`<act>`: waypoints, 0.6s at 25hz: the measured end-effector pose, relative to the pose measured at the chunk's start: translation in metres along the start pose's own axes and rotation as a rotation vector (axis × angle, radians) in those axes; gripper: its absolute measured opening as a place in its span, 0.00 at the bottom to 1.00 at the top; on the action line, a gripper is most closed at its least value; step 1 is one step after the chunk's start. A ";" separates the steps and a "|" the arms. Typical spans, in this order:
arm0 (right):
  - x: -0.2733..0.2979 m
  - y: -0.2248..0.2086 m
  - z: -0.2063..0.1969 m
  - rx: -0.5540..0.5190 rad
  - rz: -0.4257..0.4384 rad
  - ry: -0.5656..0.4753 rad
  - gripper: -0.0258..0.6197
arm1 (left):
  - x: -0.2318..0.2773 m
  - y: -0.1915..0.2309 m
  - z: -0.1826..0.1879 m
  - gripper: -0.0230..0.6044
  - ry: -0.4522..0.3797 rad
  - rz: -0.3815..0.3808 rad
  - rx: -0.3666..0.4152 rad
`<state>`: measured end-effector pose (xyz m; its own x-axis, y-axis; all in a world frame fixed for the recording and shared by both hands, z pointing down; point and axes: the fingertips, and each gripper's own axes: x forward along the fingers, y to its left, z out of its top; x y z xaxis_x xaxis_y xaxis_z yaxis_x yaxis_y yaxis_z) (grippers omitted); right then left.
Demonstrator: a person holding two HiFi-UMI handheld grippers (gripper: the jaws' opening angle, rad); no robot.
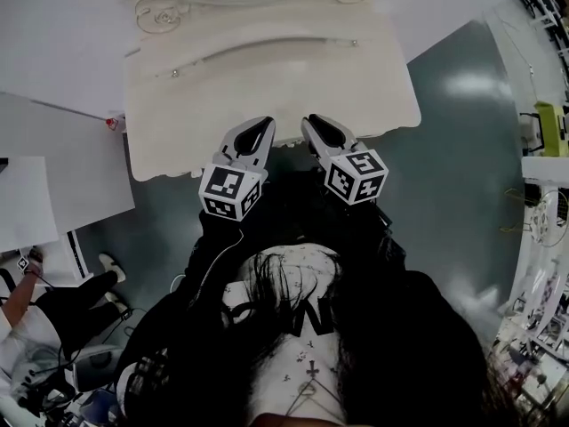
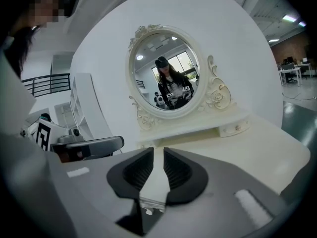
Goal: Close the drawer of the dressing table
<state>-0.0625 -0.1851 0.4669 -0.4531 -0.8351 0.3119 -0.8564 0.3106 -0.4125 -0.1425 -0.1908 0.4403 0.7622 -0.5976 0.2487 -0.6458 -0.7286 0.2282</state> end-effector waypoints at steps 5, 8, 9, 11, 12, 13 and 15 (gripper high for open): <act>-0.012 0.005 0.005 -0.030 0.012 -0.008 0.15 | -0.005 -0.011 0.008 0.04 -0.014 0.011 0.018; -0.020 0.007 0.008 -0.047 0.026 -0.019 0.15 | -0.006 -0.018 0.014 0.04 -0.020 0.026 0.035; -0.024 0.007 0.010 -0.046 0.033 -0.025 0.15 | -0.006 -0.020 0.016 0.04 -0.022 0.032 0.041; -0.035 0.005 0.012 -0.039 0.048 -0.037 0.15 | -0.004 -0.031 0.020 0.04 -0.030 0.041 0.044; -0.043 0.003 0.012 -0.036 0.052 -0.042 0.15 | -0.004 -0.038 0.022 0.04 -0.037 0.043 0.038; -0.051 0.000 0.012 -0.033 0.055 -0.045 0.15 | -0.003 -0.047 0.023 0.04 -0.046 0.042 0.028; -0.065 -0.007 0.008 -0.029 0.059 -0.049 0.15 | -0.002 -0.064 0.022 0.04 -0.057 0.038 0.010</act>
<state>-0.0252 -0.1365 0.4421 -0.4912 -0.8359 0.2450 -0.8355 0.3725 -0.4040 -0.1015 -0.1505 0.4044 0.7385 -0.6430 0.2029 -0.6742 -0.7081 0.2098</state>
